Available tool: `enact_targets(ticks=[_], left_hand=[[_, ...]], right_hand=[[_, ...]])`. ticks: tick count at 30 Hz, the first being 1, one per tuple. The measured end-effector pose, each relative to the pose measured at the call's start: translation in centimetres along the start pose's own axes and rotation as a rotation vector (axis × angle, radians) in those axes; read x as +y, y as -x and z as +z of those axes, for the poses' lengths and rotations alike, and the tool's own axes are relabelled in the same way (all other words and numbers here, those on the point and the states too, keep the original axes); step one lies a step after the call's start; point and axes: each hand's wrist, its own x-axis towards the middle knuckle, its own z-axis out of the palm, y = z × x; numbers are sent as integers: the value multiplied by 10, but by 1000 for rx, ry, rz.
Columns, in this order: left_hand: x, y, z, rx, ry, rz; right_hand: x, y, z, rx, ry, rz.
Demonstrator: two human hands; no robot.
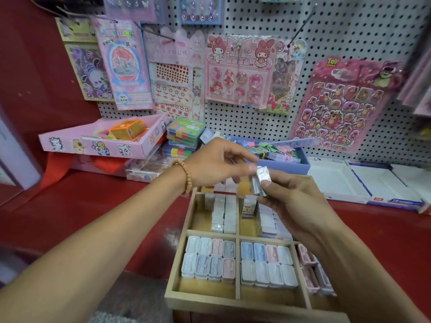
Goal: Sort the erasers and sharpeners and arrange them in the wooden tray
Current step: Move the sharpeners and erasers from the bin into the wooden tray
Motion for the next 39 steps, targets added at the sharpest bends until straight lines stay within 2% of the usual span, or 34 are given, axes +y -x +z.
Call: enact_targets(ticks=[4, 10, 12, 16, 19, 28, 34, 39], left_hand=[[11, 6, 1, -57, 46, 7], [12, 13, -14, -94, -15, -6], [3, 15, -25, -83, -120, -49], [-23, 22, -38, -105, -488, -178], [-37, 29, -27, -102, -647, -183], [-64, 44, 14, 14, -784, -83], [-62, 47, 18, -29, -839, -51], [-66, 48, 22, 24, -833, -57]], right_hand=[[-8, 9, 8, 49, -51, -39], [-11, 17, 20, 116, 212, -80], [-7, 18, 18, 113, 280, -65], [0, 17, 4, 146, 385, -30], [-2, 17, -7, 184, 396, -25], [-5, 13, -20, 269, 324, -27], [-7, 13, -25, 301, 300, -27], [-9, 15, -28, 301, 336, -43]])
